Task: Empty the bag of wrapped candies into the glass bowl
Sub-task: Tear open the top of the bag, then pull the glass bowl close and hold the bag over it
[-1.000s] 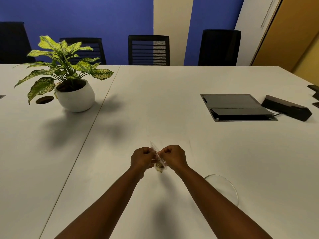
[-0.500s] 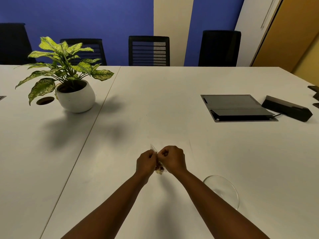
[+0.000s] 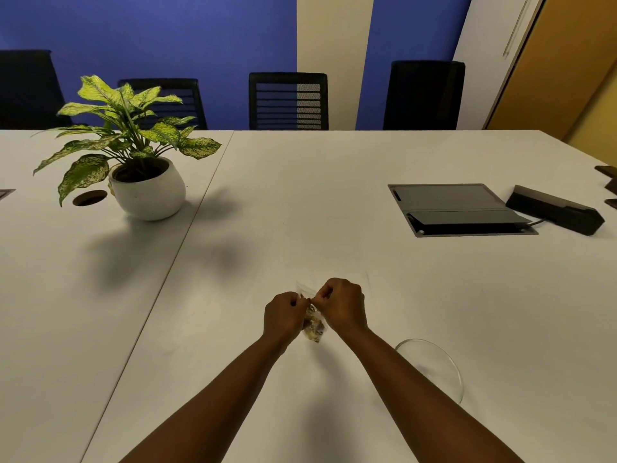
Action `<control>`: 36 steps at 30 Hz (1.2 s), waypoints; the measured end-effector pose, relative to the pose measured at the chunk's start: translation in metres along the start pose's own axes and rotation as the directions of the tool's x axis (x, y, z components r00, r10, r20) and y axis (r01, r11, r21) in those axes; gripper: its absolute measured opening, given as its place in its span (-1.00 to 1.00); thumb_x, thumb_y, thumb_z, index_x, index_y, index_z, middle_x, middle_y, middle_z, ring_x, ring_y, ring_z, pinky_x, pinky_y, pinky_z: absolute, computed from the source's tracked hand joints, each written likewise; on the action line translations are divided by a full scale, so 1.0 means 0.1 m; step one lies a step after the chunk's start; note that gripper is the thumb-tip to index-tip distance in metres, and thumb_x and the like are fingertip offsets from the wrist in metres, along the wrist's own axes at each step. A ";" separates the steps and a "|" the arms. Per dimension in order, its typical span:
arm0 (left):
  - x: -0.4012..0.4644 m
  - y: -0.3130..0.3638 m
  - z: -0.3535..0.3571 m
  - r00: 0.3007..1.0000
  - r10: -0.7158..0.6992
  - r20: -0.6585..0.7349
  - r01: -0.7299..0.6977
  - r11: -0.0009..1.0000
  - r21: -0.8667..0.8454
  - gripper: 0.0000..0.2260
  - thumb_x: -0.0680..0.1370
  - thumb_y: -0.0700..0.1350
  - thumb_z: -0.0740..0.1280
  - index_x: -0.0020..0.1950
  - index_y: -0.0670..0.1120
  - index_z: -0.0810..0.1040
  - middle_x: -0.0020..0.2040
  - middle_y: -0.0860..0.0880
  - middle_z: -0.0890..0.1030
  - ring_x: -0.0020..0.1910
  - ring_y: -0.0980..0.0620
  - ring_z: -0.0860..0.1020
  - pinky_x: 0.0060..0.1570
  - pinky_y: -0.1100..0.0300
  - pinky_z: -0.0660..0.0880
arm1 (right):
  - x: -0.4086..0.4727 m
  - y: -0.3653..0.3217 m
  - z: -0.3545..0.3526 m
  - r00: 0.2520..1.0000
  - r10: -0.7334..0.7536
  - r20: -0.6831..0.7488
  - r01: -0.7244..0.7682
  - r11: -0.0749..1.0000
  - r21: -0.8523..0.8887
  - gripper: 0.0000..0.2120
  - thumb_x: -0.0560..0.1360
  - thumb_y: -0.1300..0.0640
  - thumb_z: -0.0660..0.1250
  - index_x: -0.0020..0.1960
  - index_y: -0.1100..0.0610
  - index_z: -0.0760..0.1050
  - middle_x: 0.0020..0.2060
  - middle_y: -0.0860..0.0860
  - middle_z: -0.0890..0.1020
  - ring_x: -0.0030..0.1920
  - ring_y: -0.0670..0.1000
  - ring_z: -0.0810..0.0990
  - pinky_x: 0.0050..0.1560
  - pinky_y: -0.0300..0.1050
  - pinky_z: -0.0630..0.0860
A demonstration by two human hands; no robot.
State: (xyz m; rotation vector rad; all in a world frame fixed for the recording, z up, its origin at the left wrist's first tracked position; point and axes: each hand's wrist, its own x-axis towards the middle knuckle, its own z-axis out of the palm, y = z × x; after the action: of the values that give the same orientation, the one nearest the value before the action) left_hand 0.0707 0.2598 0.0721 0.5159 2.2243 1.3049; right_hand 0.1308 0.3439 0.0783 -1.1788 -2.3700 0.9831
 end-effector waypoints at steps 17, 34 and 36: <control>0.20 -0.05 -0.06 0.985 -0.162 0.065 0.166 0.984 -0.071 -0.73 0.48 -0.22 0.18 -0.43 -0.10 0.36 -0.39 -0.07 0.45 -0.25 -0.07 0.41 -0.13 0.11 0.35 | 0.29 0.78 -0.66 0.889 0.157 0.431 -0.075 0.977 -0.201 -0.65 0.46 0.33 0.23 0.21 0.19 0.55 0.20 0.14 0.61 0.18 0.07 0.56 0.19 -0.14 0.49; 0.22 -0.10 -0.15 0.986 -0.136 0.098 0.140 0.990 -0.036 -0.92 0.50 -0.19 0.22 -0.20 -0.12 0.41 -0.15 -0.14 0.46 -0.14 -0.04 0.41 -0.12 0.12 0.30 | 0.08 1.18 -0.73 0.786 0.510 0.349 -0.375 0.843 -0.386 -0.84 0.43 0.34 0.23 -0.19 0.20 0.58 -0.22 0.11 0.59 -0.36 0.02 0.49 -0.36 -0.23 0.40; 0.22 -0.10 -0.19 0.987 -0.128 0.093 0.132 0.991 -0.035 -0.91 0.50 -0.18 0.22 -0.21 -0.12 0.41 -0.16 -0.13 0.47 -0.15 -0.04 0.41 -0.12 0.13 0.31 | 0.11 1.15 -0.65 0.798 0.496 0.341 -0.385 0.856 -0.345 -0.84 0.43 0.36 0.25 -0.20 0.21 0.58 -0.21 0.13 0.61 -0.31 0.06 0.54 -0.33 -0.17 0.48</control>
State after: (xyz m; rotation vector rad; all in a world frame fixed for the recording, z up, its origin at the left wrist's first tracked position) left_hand 0.0415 0.2545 0.0661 0.3990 2.1150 1.2334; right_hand 0.2260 0.4297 0.0442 -1.8586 -2.6739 1.1964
